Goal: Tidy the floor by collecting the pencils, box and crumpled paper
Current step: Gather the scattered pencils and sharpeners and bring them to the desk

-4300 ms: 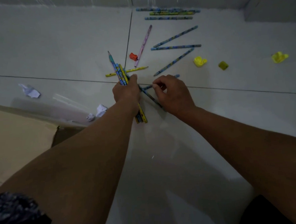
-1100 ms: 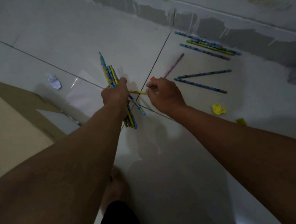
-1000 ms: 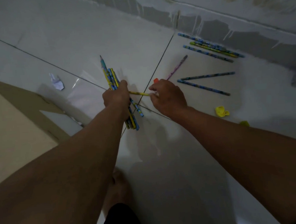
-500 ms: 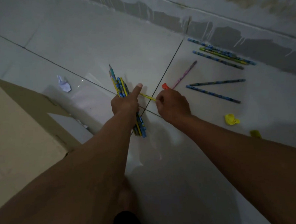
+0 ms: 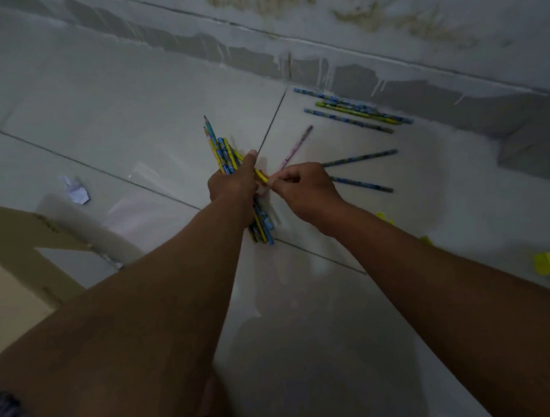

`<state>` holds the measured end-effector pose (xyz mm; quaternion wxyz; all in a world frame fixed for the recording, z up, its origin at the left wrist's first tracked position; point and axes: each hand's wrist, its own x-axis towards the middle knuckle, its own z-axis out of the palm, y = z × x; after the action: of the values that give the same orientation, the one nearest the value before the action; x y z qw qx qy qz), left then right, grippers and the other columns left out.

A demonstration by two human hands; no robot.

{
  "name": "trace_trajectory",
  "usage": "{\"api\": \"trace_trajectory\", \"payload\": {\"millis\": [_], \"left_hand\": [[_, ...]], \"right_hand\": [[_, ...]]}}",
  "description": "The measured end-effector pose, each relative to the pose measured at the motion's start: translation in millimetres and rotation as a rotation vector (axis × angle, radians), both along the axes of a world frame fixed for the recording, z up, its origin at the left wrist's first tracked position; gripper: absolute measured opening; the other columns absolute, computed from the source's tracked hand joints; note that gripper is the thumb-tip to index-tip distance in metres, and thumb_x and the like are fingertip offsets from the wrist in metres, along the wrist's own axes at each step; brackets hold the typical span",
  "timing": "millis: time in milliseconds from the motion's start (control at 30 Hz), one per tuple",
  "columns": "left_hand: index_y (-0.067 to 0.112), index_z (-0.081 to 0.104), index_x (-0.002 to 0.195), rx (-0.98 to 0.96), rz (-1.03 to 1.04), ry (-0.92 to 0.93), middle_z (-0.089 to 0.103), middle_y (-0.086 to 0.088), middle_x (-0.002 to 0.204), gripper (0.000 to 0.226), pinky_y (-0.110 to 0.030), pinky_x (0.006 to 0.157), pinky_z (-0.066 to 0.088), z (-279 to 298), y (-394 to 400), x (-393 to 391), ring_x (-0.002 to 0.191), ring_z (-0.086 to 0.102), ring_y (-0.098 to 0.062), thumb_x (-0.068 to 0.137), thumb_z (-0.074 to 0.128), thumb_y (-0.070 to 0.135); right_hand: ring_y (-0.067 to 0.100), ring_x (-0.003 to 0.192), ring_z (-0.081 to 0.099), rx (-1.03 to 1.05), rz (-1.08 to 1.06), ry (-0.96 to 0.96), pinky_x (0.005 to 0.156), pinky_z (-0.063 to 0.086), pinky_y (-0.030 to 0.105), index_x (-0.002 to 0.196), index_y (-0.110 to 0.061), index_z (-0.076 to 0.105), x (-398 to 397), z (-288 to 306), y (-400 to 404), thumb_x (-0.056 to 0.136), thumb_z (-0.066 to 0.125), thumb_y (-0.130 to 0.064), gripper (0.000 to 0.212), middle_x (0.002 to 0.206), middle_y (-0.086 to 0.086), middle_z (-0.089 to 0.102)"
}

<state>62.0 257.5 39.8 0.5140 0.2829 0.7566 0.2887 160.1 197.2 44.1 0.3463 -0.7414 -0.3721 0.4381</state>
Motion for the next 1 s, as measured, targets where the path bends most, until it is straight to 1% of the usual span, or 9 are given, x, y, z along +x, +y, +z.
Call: {"api": "trace_trajectory", "payload": {"millis": [133, 233, 400, 467, 567, 633, 833, 933, 1000], "left_hand": [[0.010, 0.060, 0.076, -0.003, -0.037, -0.040, 0.065, -0.010, 0.075, 0.034, -0.032, 0.065, 0.057, -1.5, 2.4, 31.5, 0.060, 0.062, -0.023, 0.083, 0.077, 0.038], [0.013, 0.057, 0.075, -0.004, -0.078, -0.072, 0.062, -0.006, 0.073, 0.027, -0.029, 0.061, 0.055, -1.6, 1.5, 54.1, 0.062, 0.062, -0.021, 0.090, 0.070, 0.031], [-0.004, 0.055, 0.111, 0.004, -0.118, -0.235, 0.065, -0.012, 0.071, 0.023, -0.024, 0.046, 0.056, -0.8, -3.8, 71.4, 0.044, 0.064, -0.015, 0.101, 0.055, 0.016], [-0.003, 0.052, 0.112, 0.008, -0.119, -0.242, 0.062, -0.012, 0.071, 0.020, -0.026, 0.047, 0.057, -2.0, -5.3, 72.3, 0.043, 0.063, -0.015, 0.101, 0.053, 0.014], [0.001, 0.053, 0.101, 0.016, -0.125, -0.180, 0.053, -0.012, 0.070, 0.013, -0.026, 0.044, 0.053, -5.0, -5.1, 69.5, 0.039, 0.051, -0.015, 0.098, 0.056, 0.012], [0.002, 0.056, 0.097, 0.024, -0.131, -0.141, 0.053, -0.014, 0.075, 0.017, -0.023, 0.043, 0.048, -8.8, -5.1, 66.4, 0.041, 0.047, -0.016, 0.092, 0.065, 0.016], [0.010, 0.054, 0.076, 0.014, -0.198, -0.155, 0.048, -0.009, 0.059, 0.045, -0.023, 0.046, 0.043, -6.4, -10.9, 57.2, 0.039, 0.042, -0.015, 0.072, 0.089, 0.039], [0.012, 0.053, 0.073, 0.006, -0.211, -0.138, 0.047, -0.011, 0.063, 0.052, -0.025, 0.048, 0.045, -3.6, -11.3, 51.6, 0.045, 0.043, -0.019, 0.062, 0.093, 0.044], [0.010, 0.058, 0.075, 0.000, -0.212, -0.121, 0.050, -0.012, 0.065, 0.057, -0.025, 0.049, 0.047, -1.9, -9.5, 47.8, 0.046, 0.045, -0.020, 0.055, 0.095, 0.047]], "right_hand": [[0.010, 0.079, 0.067, 0.029, -0.065, -0.032, 0.071, 0.054, 0.025, 0.087, -0.017, 0.078, 29.9, 2.0, -6.5, 0.088, 0.068, -0.024, 0.012, 0.083, -0.003, 0.073], [0.009, 0.078, 0.063, 0.004, -0.110, -0.190, 0.069, 0.046, 0.021, 0.086, -0.022, 0.074, 58.4, -2.5, -14.5, 0.090, 0.065, -0.025, 0.010, 0.081, -0.007, 0.068], [0.018, 0.095, 0.066, -0.022, -0.134, -0.358, 0.085, 0.054, 0.031, 0.101, -0.021, 0.073, 87.8, -23.0, -33.4, 0.089, 0.064, -0.021, 0.015, 0.104, 0.001, 0.071], [0.021, 0.106, 0.063, -0.043, -0.110, -0.390, 0.093, 0.051, 0.036, 0.110, -0.020, 0.071, 92.8, -30.9, -39.4, 0.091, 0.061, -0.021, 0.022, 0.115, 0.003, 0.067], [0.024, 0.118, 0.053, -0.102, 0.020, -0.504, 0.101, 0.040, 0.038, 0.120, -0.021, 0.067, 96.3, -38.3, -44.9, 0.094, 0.057, -0.023, 0.028, 0.123, 0.002, 0.061], [0.026, 0.119, 0.050, -0.126, 0.086, -0.577, 0.098, 0.033, 0.037, 0.121, -0.022, 0.065, 95.7, -39.1, -45.8, 0.095, 0.056, -0.022, 0.028, 0.124, 0.003, 0.059], [0.025, 0.106, 0.051, -0.144, 0.128, -0.717, 0.088, 0.030, 0.037, 0.103, -0.026, 0.067, 82.3, -39.0, -43.5, 0.094, 0.052, -0.013, 0.021, 0.110, 0.002, 0.059], [0.024, 0.106, 0.052, -0.108, 0.127, -0.722, 0.088, 0.030, 0.038, 0.104, -0.026, 0.066, 77.3, -39.9, -44.2, 0.095, 0.052, -0.018, 0.019, 0.109, 0.000, 0.061], [0.024, 0.103, 0.056, -0.029, 0.049, -0.627, 0.089, 0.035, 0.039, 0.105, -0.025, 0.066, 70.3, -40.3, -41.6, 0.095, 0.053, -0.023, 0.016, 0.107, 0.000, 0.063]]}}
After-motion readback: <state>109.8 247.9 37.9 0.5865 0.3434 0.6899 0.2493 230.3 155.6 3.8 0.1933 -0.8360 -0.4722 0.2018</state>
